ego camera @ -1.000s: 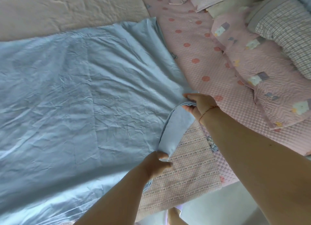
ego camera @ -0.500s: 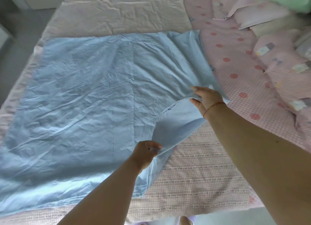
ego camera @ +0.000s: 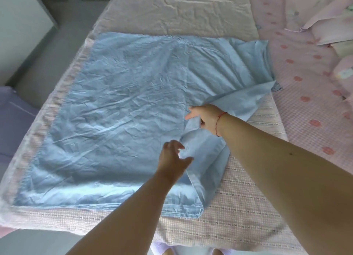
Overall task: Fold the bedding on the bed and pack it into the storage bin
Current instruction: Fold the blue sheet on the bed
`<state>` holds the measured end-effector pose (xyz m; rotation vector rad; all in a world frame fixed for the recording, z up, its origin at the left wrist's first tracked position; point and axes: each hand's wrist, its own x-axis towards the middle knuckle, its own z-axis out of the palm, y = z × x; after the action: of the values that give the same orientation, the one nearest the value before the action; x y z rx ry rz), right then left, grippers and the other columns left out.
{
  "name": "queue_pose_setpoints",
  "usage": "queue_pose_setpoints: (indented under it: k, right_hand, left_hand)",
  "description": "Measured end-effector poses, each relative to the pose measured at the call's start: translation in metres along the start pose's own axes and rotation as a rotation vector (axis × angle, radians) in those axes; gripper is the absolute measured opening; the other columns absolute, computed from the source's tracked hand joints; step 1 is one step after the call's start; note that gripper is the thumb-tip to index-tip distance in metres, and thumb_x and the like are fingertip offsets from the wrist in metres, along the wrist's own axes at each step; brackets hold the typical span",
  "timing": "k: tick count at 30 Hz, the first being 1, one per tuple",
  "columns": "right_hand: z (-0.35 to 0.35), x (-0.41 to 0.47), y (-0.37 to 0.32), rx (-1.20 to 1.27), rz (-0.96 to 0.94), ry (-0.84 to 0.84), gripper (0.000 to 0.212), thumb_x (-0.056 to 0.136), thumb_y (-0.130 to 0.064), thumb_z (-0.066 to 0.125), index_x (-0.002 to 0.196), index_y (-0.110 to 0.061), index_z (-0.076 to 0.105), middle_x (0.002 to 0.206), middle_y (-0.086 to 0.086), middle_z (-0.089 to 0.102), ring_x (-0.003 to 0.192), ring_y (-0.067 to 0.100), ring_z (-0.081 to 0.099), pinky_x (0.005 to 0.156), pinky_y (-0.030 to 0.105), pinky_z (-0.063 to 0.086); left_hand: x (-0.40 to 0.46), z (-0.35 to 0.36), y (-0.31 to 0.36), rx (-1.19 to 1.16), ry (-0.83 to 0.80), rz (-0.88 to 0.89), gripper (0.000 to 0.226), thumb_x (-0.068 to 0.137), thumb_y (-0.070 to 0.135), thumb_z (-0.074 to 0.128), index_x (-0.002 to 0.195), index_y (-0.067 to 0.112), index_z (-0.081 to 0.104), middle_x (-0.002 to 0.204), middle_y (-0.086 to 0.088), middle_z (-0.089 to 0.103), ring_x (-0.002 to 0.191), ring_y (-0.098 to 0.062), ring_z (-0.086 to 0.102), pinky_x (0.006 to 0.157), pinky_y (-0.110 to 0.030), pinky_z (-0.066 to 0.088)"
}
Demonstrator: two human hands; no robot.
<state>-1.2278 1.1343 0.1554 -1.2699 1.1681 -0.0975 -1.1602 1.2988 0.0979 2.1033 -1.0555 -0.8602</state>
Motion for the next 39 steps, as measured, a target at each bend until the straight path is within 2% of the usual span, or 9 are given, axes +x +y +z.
queue_pose_setpoints:
  k: [2, 4, 10, 16, 21, 23, 28, 33, 39]
  right_hand:
    - [0.008, -0.002, 0.002, -0.034, 0.035, -0.033, 0.046, 0.097, -0.044, 0.043, 0.094, -0.010, 0.073, 0.127, 0.009, 0.061, 0.112, 0.021, 0.054, 0.101, 0.032, 0.043]
    - [0.011, -0.005, 0.004, 0.014, 0.058, -0.036, 0.053, 0.097, -0.049, 0.039, 0.085, -0.009, 0.072, 0.124, 0.016, 0.062, 0.114, 0.026, 0.056, 0.104, 0.037, 0.043]
    - [0.010, -0.014, 0.008, 0.044, 0.102, -0.044, 0.077, 0.096, -0.062, 0.017, 0.109, -0.006, 0.068, 0.103, 0.008, 0.069, 0.087, 0.017, 0.057, 0.077, 0.030, 0.038]
    - [0.002, -0.018, 0.019, 0.098, 0.158, -0.022, 0.085, 0.090, -0.070, 0.008, 0.132, -0.011, 0.052, 0.099, 0.014, 0.070, 0.102, 0.024, 0.059, 0.090, 0.036, 0.033]
    - [-0.001, -0.021, 0.041, 0.159, 0.146, 0.005, 0.081, 0.090, -0.070, 0.001, 0.138, -0.020, 0.044, 0.094, 0.016, 0.073, 0.092, 0.021, 0.063, 0.089, 0.039, 0.033]
    - [0.005, -0.022, 0.048, 0.221, 0.133, 0.038, 0.077, 0.090, -0.069, 0.002, 0.141, -0.026, 0.040, 0.092, 0.016, 0.072, 0.088, 0.020, 0.062, 0.083, 0.037, 0.034]
    - [0.025, -0.026, 0.063, 0.444, 0.099, 0.247, 0.060, 0.098, -0.059, 0.014, 0.134, -0.023, 0.046, 0.086, 0.009, 0.070, 0.083, 0.016, 0.063, 0.069, 0.031, 0.040]
    - [0.063, -0.028, 0.090, 0.905, 0.348, 0.416, 0.050, 0.099, -0.053, 0.028, 0.109, -0.009, 0.048, 0.075, 0.010, 0.054, 0.065, 0.021, 0.052, 0.069, 0.033, 0.046]
    - [0.114, -0.031, 0.110, 1.497, 0.548, 0.299, 0.068, 0.089, -0.067, 0.037, 0.129, -0.013, 0.040, 0.119, 0.031, 0.053, 0.106, 0.041, 0.056, 0.095, 0.049, 0.045]
  left_hand:
    - [0.018, -0.016, 0.011, -0.019, 0.115, 0.024, 0.063, 0.062, 0.027, 0.089, 0.113, 0.010, 0.056, 0.112, -0.002, 0.053, 0.103, -0.017, 0.053, 0.094, -0.030, 0.044]
    - [0.029, -0.025, 0.025, -0.066, 0.062, 0.041, 0.073, 0.060, 0.032, 0.090, 0.120, 0.014, 0.052, 0.116, 0.001, 0.056, 0.106, -0.014, 0.054, 0.095, -0.031, 0.046]
    - [0.039, -0.021, 0.041, -0.021, 0.014, 0.059, 0.073, 0.067, 0.037, 0.085, 0.126, 0.020, 0.047, 0.104, 0.010, 0.057, 0.095, -0.009, 0.059, 0.084, -0.023, 0.048]
    - [0.050, -0.023, 0.037, 0.040, 0.011, 0.024, 0.007, 0.091, 0.024, 0.059, 0.091, 0.020, 0.065, 0.074, 0.011, 0.060, 0.076, -0.013, 0.058, 0.053, -0.011, 0.036]
    - [0.049, -0.021, 0.027, -0.137, -0.068, -0.031, 0.007, 0.088, 0.022, 0.067, 0.094, 0.021, 0.065, 0.074, -0.001, 0.064, 0.074, -0.024, 0.068, 0.071, -0.036, 0.058]
    - [0.046, -0.020, 0.022, -0.238, -0.093, -0.062, 0.023, 0.088, 0.011, 0.063, 0.100, 0.029, 0.057, 0.075, -0.007, 0.063, 0.072, -0.028, 0.069, 0.070, -0.043, 0.060]
    - [0.043, -0.023, 0.018, -0.435, -0.120, -0.137, 0.030, 0.090, -0.007, 0.049, 0.091, 0.020, 0.059, 0.076, -0.011, 0.059, 0.057, -0.017, 0.066, 0.064, -0.037, 0.061]
    - [0.046, -0.024, 0.019, -0.706, -0.195, -0.326, 0.030, 0.092, -0.011, 0.044, 0.087, 0.004, 0.069, 0.079, -0.011, 0.063, 0.055, -0.010, 0.067, 0.069, -0.027, 0.060]
    - [0.050, -0.038, 0.018, -1.041, -0.104, -0.388, 0.006, 0.084, -0.003, 0.066, 0.089, -0.001, 0.068, 0.080, -0.012, 0.070, 0.076, -0.019, 0.068, 0.071, -0.025, 0.058]
